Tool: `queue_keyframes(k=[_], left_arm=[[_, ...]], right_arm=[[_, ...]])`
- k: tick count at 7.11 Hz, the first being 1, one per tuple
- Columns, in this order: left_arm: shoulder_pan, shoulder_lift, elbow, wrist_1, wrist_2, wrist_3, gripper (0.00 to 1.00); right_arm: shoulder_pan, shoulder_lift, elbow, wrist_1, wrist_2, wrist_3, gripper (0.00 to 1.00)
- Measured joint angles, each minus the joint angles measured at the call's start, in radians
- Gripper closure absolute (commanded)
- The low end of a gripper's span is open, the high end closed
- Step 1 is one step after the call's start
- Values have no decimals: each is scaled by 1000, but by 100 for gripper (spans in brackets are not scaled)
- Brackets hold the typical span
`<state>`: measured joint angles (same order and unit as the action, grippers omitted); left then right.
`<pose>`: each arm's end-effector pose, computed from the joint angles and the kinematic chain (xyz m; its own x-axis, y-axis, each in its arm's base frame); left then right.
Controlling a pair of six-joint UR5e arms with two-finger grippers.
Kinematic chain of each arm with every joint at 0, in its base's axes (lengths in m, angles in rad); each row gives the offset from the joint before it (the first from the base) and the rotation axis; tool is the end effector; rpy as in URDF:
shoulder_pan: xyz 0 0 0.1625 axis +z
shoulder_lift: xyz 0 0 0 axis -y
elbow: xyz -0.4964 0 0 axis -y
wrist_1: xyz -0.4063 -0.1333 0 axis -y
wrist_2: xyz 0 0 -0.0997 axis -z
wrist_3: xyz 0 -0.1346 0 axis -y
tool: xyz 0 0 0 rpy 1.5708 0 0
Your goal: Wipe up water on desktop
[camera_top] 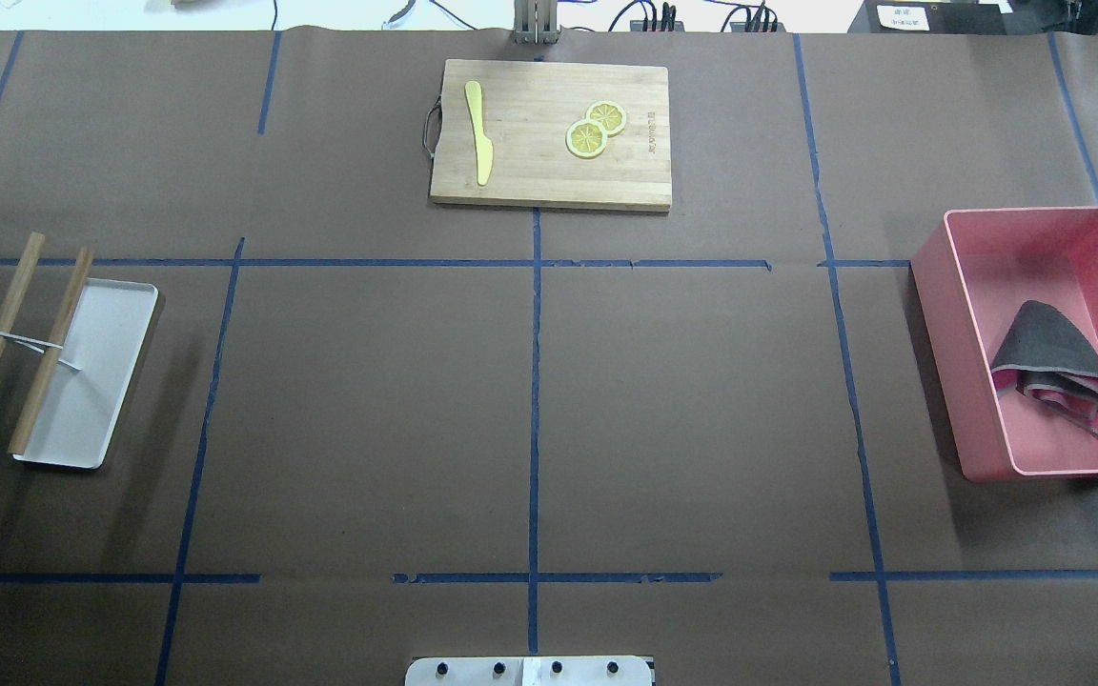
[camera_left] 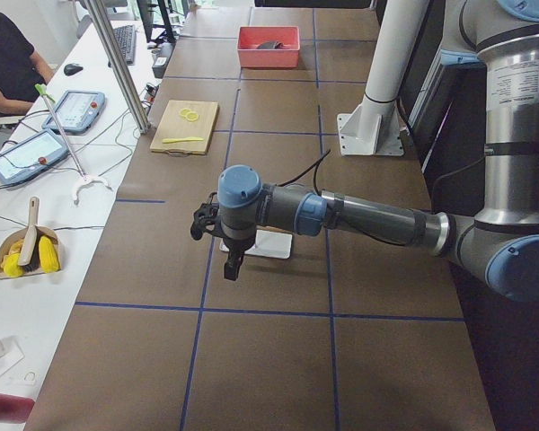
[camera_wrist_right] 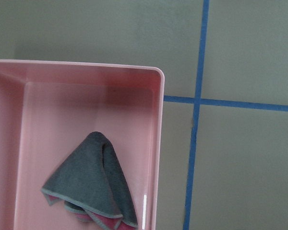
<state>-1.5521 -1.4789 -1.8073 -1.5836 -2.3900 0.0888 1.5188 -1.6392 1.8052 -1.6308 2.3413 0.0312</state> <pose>-0.0262 -0.4700 0.6734 0.6762 0.2143 -0.7048 -0.0787 0.9723 0.2201 0.0148 -0.4776 0.6761 0.7140 -0.0799 0.6956 0.0294 0.9960 0.0841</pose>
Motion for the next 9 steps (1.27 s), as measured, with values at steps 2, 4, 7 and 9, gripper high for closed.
queue_keyframes(k=[2,4,7,9], left_arm=[[-39,-17,60,44,-9,67,0],[-45,-25,59,94,-14,44,0],[-45,-6,54,96,-13,45,0],[-45,12,53,70,-15,46,0]], right_arm=[[10,-1,-36,-5,-16,-67,0],[9,-1,-46,-17,-33,-120,0],[11,8,-49,-55,-41,-188,0],[13,8,-44,-59,-41,-191,0]])
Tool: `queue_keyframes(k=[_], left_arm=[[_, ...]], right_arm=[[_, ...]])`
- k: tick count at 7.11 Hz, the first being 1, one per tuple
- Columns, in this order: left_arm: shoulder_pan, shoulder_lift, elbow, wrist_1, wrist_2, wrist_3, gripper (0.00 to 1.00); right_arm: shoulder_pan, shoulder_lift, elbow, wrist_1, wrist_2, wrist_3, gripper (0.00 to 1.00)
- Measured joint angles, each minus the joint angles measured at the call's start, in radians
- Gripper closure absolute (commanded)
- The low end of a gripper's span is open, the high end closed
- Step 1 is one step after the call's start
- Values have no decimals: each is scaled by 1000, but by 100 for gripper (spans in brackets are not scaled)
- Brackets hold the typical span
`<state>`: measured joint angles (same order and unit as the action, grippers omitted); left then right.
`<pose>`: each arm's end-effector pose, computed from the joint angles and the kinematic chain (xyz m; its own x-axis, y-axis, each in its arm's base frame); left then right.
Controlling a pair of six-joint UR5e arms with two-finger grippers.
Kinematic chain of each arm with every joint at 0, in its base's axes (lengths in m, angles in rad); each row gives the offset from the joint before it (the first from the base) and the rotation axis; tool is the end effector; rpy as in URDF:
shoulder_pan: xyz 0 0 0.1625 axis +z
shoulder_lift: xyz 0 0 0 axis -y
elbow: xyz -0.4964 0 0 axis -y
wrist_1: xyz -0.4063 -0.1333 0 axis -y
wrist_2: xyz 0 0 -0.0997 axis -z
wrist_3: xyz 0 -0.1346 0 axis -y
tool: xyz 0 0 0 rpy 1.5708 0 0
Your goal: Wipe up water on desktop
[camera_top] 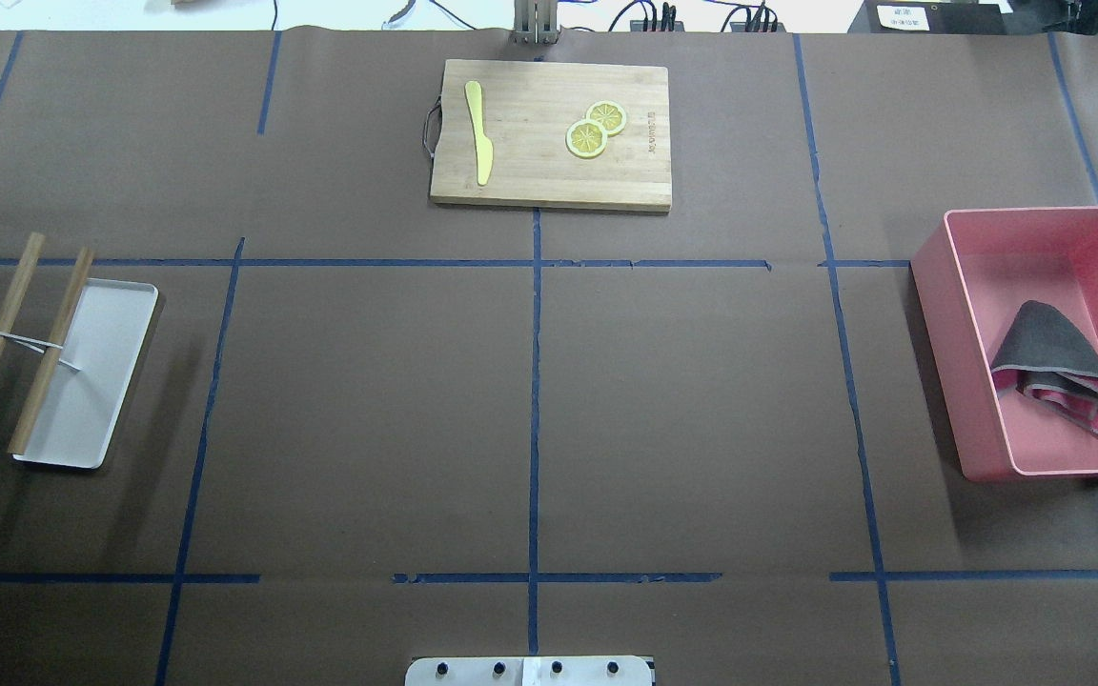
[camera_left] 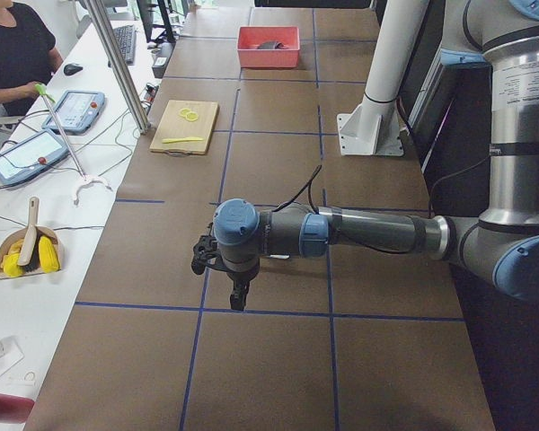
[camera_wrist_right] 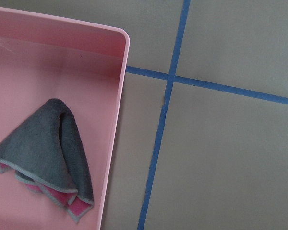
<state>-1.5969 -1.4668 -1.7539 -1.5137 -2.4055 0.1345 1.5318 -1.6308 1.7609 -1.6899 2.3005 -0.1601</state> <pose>-0.0454 -0.4541 0.7123 0.6690 0.1328 -0.7313 -0.0642 0.9906 0.1212 0.0251 -0.4752 0.7045 0.7288 -0.1952 0.6563 0.1572 0.9806 0.1171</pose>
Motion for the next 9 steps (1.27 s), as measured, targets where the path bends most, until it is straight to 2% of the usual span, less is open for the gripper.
queue_keyframes(k=[5,9], left_arm=[[0,10,-9,-28,0,-1,0],[2,12,-59,-26,4,0,0]], right_arm=[[1,0,4,0,6,12,0],[1,0,5,1,10,15,0]])
